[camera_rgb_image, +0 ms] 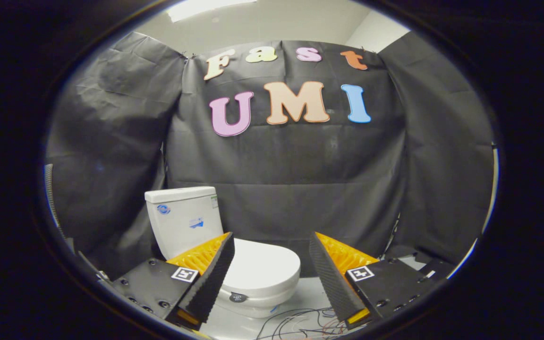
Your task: Open the toilet lid.
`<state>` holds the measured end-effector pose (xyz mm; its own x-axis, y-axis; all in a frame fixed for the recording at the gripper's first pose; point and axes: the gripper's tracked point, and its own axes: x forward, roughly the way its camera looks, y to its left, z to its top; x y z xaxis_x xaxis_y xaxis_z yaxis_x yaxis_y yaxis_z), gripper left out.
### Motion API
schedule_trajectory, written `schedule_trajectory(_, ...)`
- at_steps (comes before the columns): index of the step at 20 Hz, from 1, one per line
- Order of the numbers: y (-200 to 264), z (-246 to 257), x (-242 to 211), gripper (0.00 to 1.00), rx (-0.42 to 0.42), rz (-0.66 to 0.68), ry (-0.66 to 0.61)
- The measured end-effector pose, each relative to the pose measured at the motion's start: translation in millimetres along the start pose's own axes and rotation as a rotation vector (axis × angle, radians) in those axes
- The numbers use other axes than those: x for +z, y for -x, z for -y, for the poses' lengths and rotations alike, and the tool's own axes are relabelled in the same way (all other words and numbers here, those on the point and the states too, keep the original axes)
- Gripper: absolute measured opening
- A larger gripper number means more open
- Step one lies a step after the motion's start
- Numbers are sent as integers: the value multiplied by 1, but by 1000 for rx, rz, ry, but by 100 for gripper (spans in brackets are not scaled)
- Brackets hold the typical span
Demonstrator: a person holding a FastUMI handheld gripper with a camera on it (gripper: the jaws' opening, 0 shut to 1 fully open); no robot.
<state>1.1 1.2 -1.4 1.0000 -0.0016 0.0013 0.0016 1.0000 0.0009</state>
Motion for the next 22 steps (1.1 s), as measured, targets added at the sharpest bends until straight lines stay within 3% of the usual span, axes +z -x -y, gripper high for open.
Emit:
schedule_trajectory(5,-11,3,-5,96,-2,-17,3)
schedule_trajectory(10,-77,-11,-29,96,40,-118,4)
schedule_trajectory(14,-117,-35,-37,96,87,-124,-49)
schedule_trajectory(18,-147,-47,-60,96,-14,-143,-199)
schedule_trajectory(22,-153,-58,-116,84,-174,-244,-354)
